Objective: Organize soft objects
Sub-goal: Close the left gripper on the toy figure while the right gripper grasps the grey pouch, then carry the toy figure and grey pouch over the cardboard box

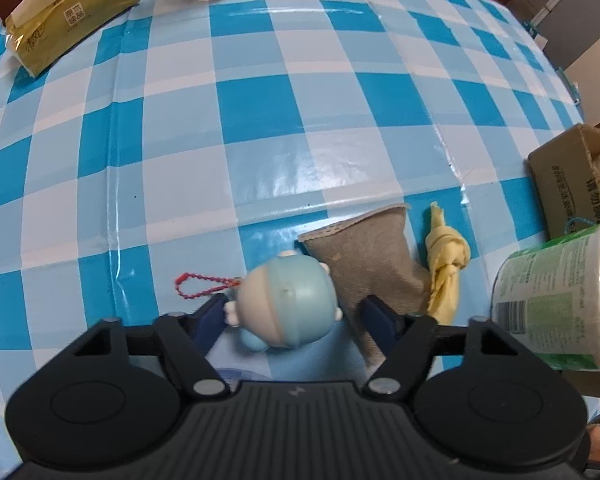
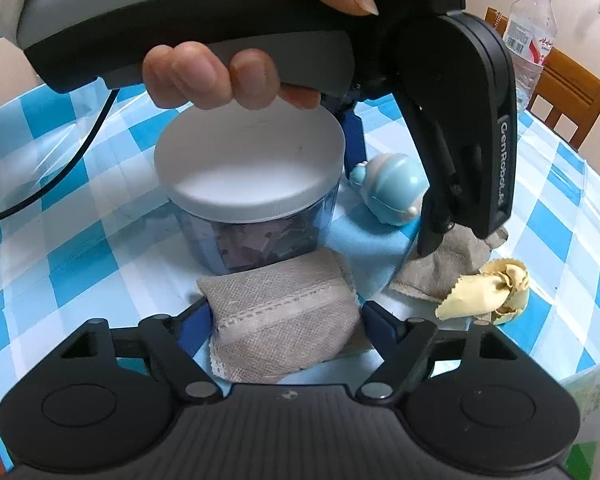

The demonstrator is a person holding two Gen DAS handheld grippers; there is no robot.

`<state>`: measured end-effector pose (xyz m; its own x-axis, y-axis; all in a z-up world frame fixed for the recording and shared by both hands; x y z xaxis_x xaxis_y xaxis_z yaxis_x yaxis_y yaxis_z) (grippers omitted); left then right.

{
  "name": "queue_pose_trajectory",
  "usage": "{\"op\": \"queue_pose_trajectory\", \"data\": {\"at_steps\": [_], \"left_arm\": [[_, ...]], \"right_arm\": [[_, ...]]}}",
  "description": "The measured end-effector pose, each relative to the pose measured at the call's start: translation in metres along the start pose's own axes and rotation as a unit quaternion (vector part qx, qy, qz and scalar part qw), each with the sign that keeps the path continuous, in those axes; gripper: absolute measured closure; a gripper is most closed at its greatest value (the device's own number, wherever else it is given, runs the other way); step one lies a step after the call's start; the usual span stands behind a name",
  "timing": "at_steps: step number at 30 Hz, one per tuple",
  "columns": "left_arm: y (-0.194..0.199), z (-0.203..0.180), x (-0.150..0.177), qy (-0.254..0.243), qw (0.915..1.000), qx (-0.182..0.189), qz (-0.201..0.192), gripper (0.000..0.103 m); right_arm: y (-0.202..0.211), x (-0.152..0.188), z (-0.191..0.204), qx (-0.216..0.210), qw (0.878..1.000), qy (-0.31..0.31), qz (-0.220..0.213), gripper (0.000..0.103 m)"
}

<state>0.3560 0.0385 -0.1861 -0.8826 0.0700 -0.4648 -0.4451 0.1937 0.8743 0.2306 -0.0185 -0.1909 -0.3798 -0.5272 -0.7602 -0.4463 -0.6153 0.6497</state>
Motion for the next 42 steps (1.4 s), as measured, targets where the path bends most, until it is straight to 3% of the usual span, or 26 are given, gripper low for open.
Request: {"op": "queue_pose_trajectory", "data": {"at_steps": [6,8,14,29,42], "left_arm": [[0.004,-0.002,-0.002,0.001,0.9999,0.008,-0.009,0.048],[0.006,-0.002,-0.003,-0.005,0.9999,0.002,-0.013,0.05],[0.012,-0.001,-0.004,-0.022,0.9995,0.003,-0.024,0.052],[0.045,-0.005,-0.006,-0.07,0.9966,0.007,-0.043,0.054],[0.11,-0.033,0.002,-0.13,0.9881,0.036,-0.075,0.055]], "right_arm": [[-0.008,-0.007,-0.001,0.013,1.0,-0.009,-0.006,0.021],[-0.005,-0.008,0.0,0.014,1.0,-0.004,-0.005,0.03],[0.008,-0.005,-0.001,0.022,1.0,-0.012,-0.005,0.041],[0.053,-0.014,-0.006,0.031,0.999,-0.038,-0.008,0.044],[0.113,-0.011,0.0,0.081,0.995,-0.065,-0.011,0.044]]}}
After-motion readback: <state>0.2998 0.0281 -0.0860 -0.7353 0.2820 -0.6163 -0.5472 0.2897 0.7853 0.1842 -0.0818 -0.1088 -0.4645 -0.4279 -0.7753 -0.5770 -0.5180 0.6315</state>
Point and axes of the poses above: each gripper's, at about its wrist camera, not at the fingertips, and y roughly against the way its jaws point, z to its left, x to its underside, the point moved 7 cm from there along -y, roughly the way its jaws point, and after that the axes turned 15 degrees about -z, right-handed, at the moved point
